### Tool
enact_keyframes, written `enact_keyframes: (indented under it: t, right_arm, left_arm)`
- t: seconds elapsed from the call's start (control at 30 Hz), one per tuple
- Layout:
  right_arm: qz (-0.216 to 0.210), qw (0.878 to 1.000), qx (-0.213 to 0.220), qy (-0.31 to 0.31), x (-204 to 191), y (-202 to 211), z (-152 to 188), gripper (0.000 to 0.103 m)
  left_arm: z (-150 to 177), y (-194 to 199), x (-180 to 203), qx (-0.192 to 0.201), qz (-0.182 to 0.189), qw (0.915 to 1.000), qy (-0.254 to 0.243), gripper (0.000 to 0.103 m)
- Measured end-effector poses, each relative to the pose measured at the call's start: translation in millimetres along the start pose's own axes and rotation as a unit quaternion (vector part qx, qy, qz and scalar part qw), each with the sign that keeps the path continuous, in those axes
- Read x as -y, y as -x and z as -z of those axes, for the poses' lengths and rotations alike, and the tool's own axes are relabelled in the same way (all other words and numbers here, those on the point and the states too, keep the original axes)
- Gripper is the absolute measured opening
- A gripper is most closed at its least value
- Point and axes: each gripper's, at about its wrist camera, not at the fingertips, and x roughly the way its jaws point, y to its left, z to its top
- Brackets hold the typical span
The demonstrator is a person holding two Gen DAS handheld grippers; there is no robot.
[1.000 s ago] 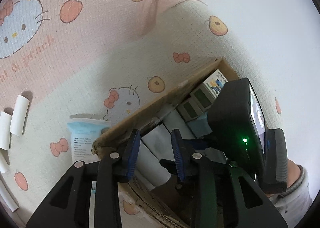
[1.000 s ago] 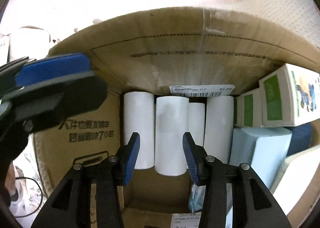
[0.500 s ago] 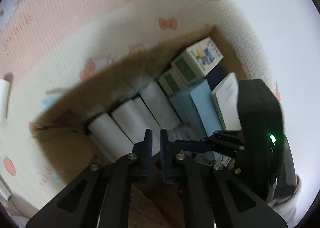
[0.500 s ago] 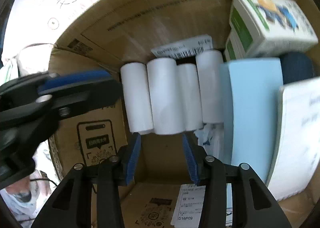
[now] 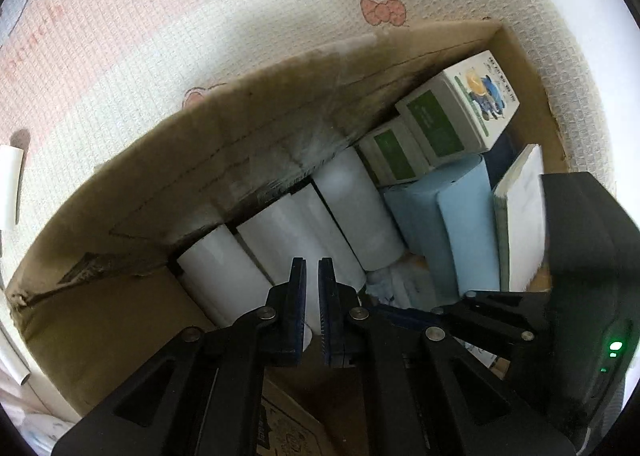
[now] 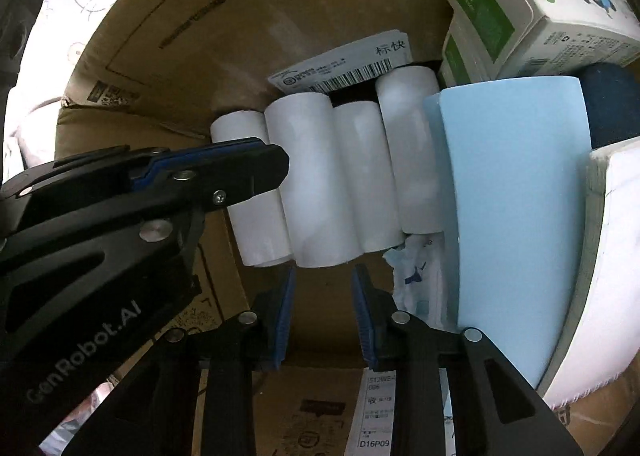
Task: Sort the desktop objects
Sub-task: 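Withdraw the open left gripper up out of the box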
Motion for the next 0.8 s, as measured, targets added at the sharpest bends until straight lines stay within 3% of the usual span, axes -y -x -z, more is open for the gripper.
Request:
enact_keyframes:
  t: [0.17, 0.33, 0.6, 0.8]
  right_arm:
    - [-0.044, 0.998, 0.009, -0.044, 1, 6, 11, 0.026]
    - [-0.029, 0.994, 0.001, -0.102, 8, -14, 18, 0.022]
    - [-0.039, 0.993, 0.023, -0.11, -9, -14, 7, 0.022]
    - [-0.027, 0.994, 0.041, -0.099, -25, -10, 6, 0.022]
  left_arm:
    - [-2, -5, 0, -0.002, -0.014, 0.9996, -0.026, 0.005]
    - [0, -14, 2, -0.007, -0.029, 0.9986, -0.045, 0.005]
    - [5, -15, -5, 0.008, -0.03, 0.9985, -0.044, 0.005]
    - [10, -9, -13, 0.03, -0.002, 0.9987, -0.041, 0.005]
